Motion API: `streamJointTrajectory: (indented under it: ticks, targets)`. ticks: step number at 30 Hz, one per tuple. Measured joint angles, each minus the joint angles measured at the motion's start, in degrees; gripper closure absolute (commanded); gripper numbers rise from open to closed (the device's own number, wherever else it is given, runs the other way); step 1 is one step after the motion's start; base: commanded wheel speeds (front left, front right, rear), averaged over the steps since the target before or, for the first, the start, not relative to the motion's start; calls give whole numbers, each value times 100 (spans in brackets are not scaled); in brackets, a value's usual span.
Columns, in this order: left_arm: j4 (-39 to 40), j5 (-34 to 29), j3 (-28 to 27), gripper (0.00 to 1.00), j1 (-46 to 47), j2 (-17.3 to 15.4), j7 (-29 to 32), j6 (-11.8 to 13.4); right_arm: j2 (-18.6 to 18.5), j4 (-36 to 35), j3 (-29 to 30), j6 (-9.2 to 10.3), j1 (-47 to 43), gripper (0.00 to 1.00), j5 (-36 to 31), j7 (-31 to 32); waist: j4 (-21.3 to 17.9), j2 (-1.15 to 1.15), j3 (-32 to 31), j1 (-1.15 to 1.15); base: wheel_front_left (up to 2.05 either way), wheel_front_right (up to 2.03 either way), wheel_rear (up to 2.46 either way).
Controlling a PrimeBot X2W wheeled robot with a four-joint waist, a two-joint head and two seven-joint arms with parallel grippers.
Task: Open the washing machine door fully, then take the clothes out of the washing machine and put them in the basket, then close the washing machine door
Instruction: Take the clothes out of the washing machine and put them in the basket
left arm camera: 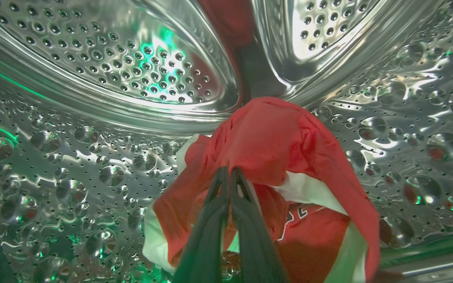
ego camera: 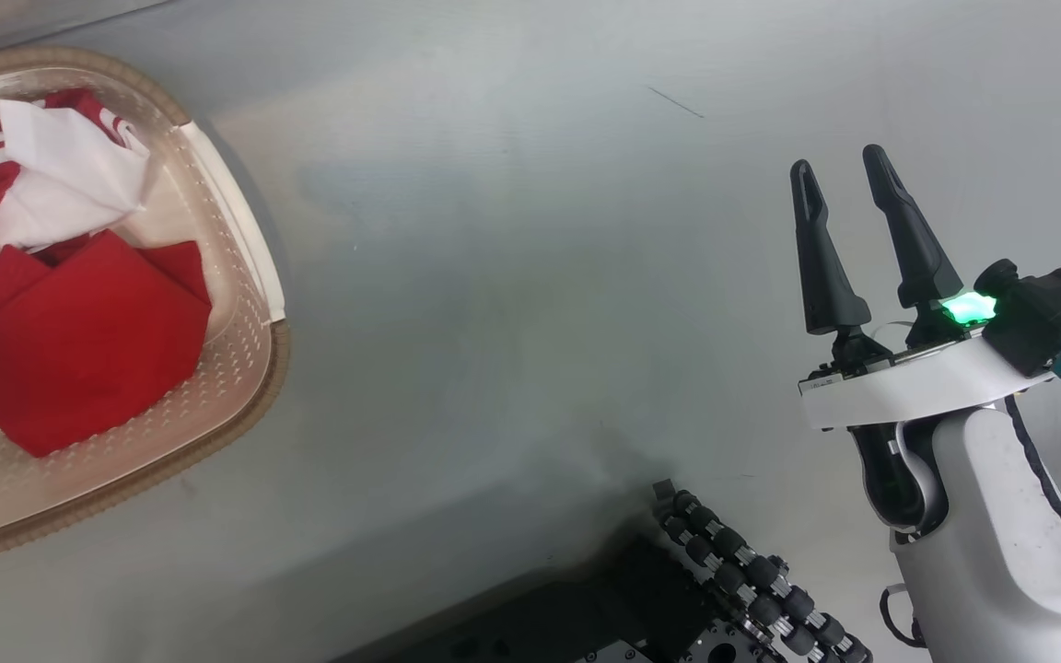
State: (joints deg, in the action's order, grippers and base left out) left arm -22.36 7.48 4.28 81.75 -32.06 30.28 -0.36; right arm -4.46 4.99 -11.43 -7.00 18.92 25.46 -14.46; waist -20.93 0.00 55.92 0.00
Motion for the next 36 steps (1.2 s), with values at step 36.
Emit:
streamJointTrajectory:
  ticks: [36]
  targets:
    - [978, 423, -238, 100, -3111, 1416, -3163, 545, -334, -86, 509, 0, -230, 0, -350, -2, 1105, 0, -916, 0, 0, 0, 0]
